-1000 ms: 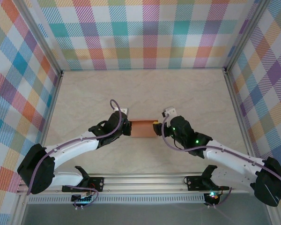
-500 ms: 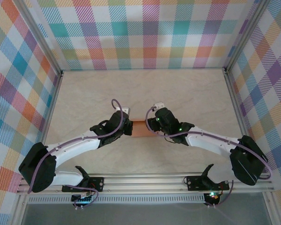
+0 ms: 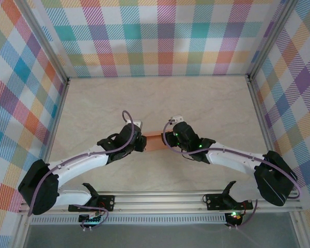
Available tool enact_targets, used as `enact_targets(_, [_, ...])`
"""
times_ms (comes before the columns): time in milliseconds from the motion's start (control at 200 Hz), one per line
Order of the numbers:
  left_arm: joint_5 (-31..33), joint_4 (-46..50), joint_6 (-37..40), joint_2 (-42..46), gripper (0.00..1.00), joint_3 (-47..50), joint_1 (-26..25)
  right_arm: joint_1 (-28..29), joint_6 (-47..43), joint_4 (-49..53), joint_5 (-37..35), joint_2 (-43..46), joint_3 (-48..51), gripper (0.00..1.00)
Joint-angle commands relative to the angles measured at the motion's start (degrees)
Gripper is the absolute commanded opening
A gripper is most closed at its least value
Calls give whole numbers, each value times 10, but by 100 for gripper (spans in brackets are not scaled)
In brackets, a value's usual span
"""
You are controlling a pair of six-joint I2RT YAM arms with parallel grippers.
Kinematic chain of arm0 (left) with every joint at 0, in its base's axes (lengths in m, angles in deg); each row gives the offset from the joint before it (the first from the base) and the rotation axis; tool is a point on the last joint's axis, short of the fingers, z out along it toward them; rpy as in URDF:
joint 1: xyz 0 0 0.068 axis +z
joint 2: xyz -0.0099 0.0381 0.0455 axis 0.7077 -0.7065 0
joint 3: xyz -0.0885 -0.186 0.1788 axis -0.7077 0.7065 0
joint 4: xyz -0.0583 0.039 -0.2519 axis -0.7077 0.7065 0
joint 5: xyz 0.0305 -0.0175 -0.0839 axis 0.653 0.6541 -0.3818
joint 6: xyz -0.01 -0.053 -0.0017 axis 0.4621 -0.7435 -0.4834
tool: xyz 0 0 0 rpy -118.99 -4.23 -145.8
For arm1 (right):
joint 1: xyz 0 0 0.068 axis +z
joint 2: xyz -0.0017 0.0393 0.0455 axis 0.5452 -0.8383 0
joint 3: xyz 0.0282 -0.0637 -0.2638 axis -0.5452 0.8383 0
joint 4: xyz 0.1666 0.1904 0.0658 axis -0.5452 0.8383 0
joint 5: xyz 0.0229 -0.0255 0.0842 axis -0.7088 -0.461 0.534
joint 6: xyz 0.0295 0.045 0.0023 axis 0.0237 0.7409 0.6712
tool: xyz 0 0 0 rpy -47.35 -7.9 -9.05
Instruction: Fold the paper box
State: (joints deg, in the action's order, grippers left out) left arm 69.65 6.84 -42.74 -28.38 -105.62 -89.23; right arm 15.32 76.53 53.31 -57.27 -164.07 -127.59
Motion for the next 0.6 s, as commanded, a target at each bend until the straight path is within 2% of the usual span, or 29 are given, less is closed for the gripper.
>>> enact_targets(0, [12, 77, 16, 29, 39, 15, -4, -3, 15, 57, -10, -21, -4, 60])
enact_targets(115, [7, 94, 31, 46, 49, 9, -2, -3, 21, 56, -11, -28, -4, 60])
enact_targets(295, [-19, 108, 49, 45, 60, -8, 2, -4, 23, 61, -12, -35, -9, 60])
enact_targets(480, [-90, 95, 65, 69, 71, -3, 13, -3, 22, 66, -14, -39, -15, 60])
enact_targets(560, [-124, 77, 46, 89, 77, 4, 30, -4, 20, 66, -13, -39, -16, 60])
enact_targets(595, [-131, 67, 22, 94, 84, 5, 43, -4, 20, 67, -12, -39, -16, 60])
